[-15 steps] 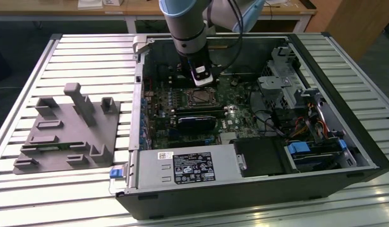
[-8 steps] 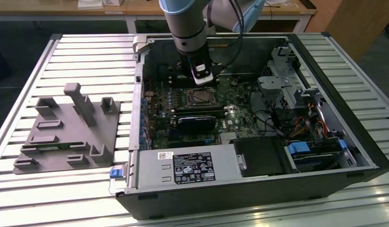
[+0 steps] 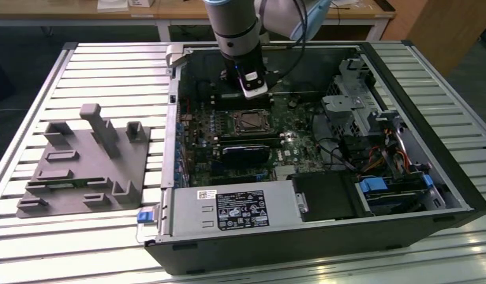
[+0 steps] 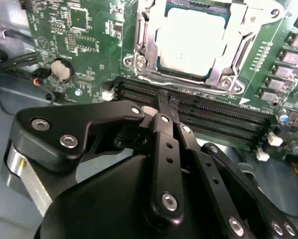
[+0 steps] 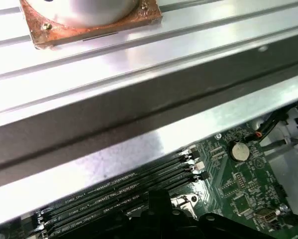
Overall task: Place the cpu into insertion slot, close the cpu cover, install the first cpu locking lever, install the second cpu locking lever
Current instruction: 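Install the first cpu locking lever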
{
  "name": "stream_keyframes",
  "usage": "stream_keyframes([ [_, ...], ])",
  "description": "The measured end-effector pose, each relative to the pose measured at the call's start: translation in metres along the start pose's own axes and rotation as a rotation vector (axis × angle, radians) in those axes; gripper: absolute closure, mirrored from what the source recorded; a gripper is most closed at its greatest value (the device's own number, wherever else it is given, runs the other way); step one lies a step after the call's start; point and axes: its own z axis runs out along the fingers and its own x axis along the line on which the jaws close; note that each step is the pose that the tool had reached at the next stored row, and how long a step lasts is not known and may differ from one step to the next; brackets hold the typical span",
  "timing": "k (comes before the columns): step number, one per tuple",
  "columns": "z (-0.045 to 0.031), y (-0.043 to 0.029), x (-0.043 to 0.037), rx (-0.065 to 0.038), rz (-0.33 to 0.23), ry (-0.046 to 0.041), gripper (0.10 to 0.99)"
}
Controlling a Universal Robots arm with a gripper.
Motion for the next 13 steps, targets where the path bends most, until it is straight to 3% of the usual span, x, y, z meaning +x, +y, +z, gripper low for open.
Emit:
stream_keyframes([
  [8,-0.0001,0.0002,-0.0002,0.004,-0.001,-0.0005,0.98],
  [10,0.0003,0.0004,-0.0011,0.02,-0.004,-0.0025,0.98],
  [13,0.0009,0.001,-0.0028,0.052,-0.01,-0.0085,0.98],
])
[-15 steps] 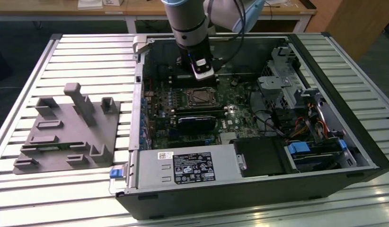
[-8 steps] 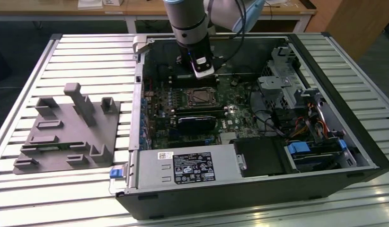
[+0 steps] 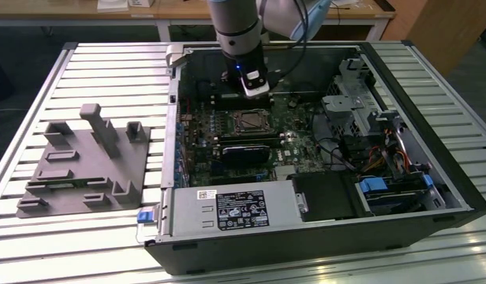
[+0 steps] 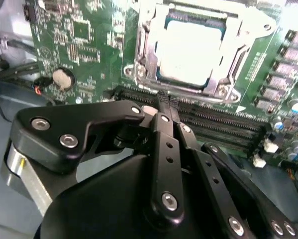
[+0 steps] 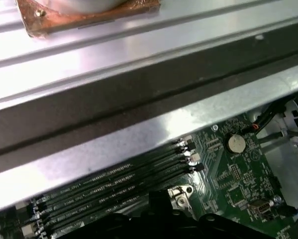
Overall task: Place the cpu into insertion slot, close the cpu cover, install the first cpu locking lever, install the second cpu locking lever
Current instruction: 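Install the first cpu locking lever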
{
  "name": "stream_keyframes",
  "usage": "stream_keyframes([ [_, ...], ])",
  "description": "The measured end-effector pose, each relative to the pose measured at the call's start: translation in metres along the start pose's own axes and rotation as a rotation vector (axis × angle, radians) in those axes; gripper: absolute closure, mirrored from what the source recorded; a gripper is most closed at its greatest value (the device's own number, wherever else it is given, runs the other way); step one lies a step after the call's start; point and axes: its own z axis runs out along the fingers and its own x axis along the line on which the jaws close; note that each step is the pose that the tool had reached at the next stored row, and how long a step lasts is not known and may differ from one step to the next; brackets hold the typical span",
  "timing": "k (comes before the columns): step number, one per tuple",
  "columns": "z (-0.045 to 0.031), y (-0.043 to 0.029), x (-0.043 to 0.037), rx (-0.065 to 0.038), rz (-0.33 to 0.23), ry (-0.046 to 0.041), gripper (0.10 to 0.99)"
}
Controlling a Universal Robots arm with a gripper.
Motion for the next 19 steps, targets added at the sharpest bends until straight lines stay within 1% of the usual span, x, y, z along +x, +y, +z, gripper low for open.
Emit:
stream_keyframes([
  [3,0.0006,0.0008,-0.0022,0.036,-0.006,-0.0044,0.98],
  [6,0.0012,0.0017,-0.0045,0.071,-0.012,-0.0056,0.98],
  [7,0.0014,0.002,-0.0053,0.082,-0.014,-0.0049,0.98],
  [8,0.0016,0.0023,-0.0061,0.093,-0.015,-0.0023,0.98],
  [9,0.0018,0.0025,-0.0071,0.104,-0.017,0.0024,0.98],
  [11,0.0023,0.003,-0.0088,0.124,-0.018,0.0143,0.98],
  [12,0.0025,0.0032,-0.0097,0.134,-0.019,0.0226,0.98],
  [15,0.003,0.0035,-0.012,0.162,-0.019,0.0548,0.98],
  [17,0.0033,0.0033,-0.0134,0.176,-0.019,0.0763,0.98],
  [18,0.0034,0.003,-0.0141,0.181,-0.018,0.0853,0.98],
  [19,0.0034,0.0023,-0.0146,0.185,-0.018,0.0918,0.98],
])
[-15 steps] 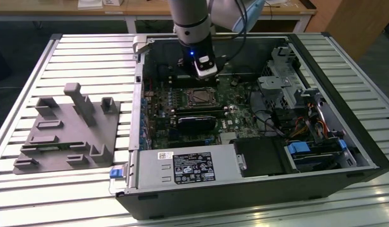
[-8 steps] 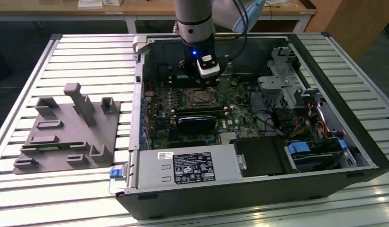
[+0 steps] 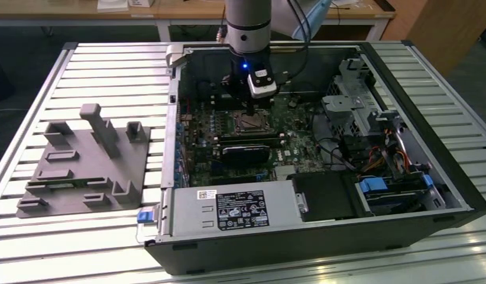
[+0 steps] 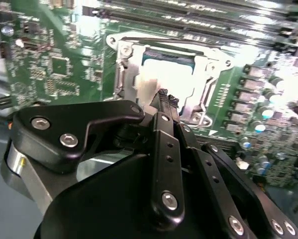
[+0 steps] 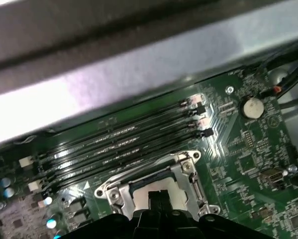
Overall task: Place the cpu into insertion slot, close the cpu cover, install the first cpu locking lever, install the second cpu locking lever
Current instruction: 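Install the first cpu locking lever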
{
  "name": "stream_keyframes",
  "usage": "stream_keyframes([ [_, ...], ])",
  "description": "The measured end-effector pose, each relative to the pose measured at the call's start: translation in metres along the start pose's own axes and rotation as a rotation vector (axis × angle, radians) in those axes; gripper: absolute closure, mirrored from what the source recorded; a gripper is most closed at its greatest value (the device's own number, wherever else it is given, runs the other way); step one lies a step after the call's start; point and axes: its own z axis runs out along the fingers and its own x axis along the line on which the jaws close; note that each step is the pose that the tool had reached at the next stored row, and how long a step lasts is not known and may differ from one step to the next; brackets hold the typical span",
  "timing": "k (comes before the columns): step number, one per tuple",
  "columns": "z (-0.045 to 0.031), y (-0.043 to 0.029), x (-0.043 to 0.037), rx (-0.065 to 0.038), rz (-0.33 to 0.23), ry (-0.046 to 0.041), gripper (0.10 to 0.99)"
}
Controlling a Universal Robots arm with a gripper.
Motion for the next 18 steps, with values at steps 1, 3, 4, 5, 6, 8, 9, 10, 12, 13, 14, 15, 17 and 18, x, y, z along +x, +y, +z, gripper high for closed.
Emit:
stream_keyframes([
  [1,0.0002,-0.001,-0.0005,0.002,0.0,0.0033,0.98],
  [3,0.0005,-0.0016,-0.0013,0.003,0.001,0.0051,0.98],
  [4,0.0004,-0.0016,-0.0013,0.003,0.001,0.0052,0.98],
  [5,0.0004,-0.0016,-0.0013,0.003,0.001,0.0052,0.98],
  [6,0.0004,-0.0017,-0.0013,0.003,0.001,0.0052,0.98],
  [8,0.0005,-0.0018,-0.0015,0.003,0.001,0.0053,0.98],
  [9,0.0006,-0.0021,-0.0022,0.003,0.001,0.0053,0.98],
  [10,0.0007,-0.0025,-0.0029,0.003,0.001,0.0055,0.98],
  [12,0.0013,-0.0035,-0.0041,0.003,0.001,0.0055,0.98],
  [13,0.0015,-0.0041,-0.0044,0.003,0.001,0.0055,0.98],
  [14,0.0016,-0.0047,-0.0047,0.003,0.0,0.0055,0.98],
  [15,0.0017,-0.0054,-0.0049,0.002,-0.002,0.0055,0.98],
  [17,0.0017,-0.0067,-0.0054,0.002,-0.01,0.0056,0.98],
  [18,0.0017,-0.0067,-0.0054,0.001,-0.015,0.0057,0.98],
])
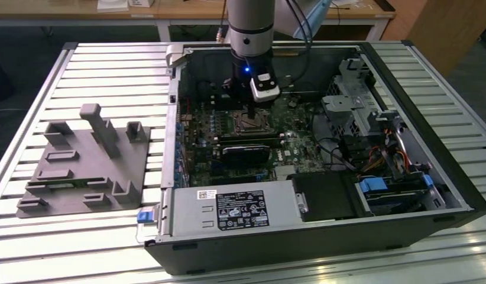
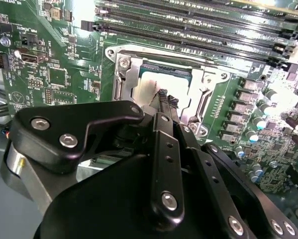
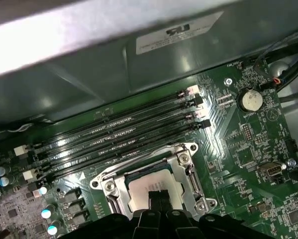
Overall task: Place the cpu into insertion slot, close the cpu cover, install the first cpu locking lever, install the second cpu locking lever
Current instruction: 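Install the first cpu locking lever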
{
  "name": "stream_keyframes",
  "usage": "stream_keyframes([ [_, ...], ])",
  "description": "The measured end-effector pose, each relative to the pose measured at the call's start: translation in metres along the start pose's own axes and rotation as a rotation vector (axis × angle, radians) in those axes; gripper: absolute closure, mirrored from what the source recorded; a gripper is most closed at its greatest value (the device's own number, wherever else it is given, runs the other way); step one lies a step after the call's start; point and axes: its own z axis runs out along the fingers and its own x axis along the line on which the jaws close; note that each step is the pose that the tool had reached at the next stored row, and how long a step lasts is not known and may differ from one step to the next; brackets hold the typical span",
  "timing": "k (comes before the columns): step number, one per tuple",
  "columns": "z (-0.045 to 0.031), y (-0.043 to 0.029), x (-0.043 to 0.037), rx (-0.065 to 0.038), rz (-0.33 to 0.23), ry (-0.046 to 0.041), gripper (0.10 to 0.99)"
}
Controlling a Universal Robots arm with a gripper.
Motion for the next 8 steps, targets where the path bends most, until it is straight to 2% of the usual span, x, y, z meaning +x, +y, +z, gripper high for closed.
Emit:
stream_keyframes([
  [2,-0.002,-0.0001,-0.0002,0.0,0.0,0.0,0.98],
  [8,-0.0162,0.0001,-0.0014,0.0,0.0,0.0001,0.98],
])
